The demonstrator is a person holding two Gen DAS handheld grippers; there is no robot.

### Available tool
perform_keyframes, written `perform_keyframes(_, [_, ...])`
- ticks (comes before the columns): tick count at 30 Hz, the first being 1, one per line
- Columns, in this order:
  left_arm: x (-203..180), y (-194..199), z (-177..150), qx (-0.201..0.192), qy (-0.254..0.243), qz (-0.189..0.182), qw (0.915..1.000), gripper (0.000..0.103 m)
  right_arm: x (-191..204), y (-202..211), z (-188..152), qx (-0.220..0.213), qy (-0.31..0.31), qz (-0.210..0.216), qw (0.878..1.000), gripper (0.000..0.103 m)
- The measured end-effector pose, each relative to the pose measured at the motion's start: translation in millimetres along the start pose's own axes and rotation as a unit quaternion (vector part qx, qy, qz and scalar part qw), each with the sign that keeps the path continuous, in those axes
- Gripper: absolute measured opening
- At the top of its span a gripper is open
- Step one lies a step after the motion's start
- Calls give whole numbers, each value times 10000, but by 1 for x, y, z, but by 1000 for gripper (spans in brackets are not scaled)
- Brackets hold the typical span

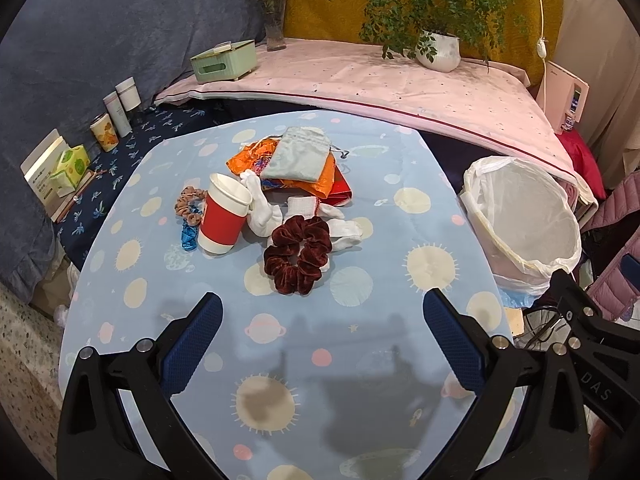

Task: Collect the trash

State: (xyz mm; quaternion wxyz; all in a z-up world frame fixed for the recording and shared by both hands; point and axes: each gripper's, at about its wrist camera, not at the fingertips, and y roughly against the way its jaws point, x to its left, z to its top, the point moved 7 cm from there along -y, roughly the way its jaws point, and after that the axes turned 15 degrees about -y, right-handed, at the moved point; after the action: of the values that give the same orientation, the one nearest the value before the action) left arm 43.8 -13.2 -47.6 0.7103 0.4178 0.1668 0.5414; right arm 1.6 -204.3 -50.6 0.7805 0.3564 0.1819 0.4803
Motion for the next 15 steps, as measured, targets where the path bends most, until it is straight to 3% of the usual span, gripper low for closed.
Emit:
perform_keyframes(9, [15, -9, 7, -230, 104, -71, 9997, 96, -9, -1, 18, -164, -131, -59, 9998, 96])
perform_keyframes(15, [45, -28, 12, -237, 305, -122, 9992, 96, 12, -12, 20, -186, -123, -4, 9998, 96])
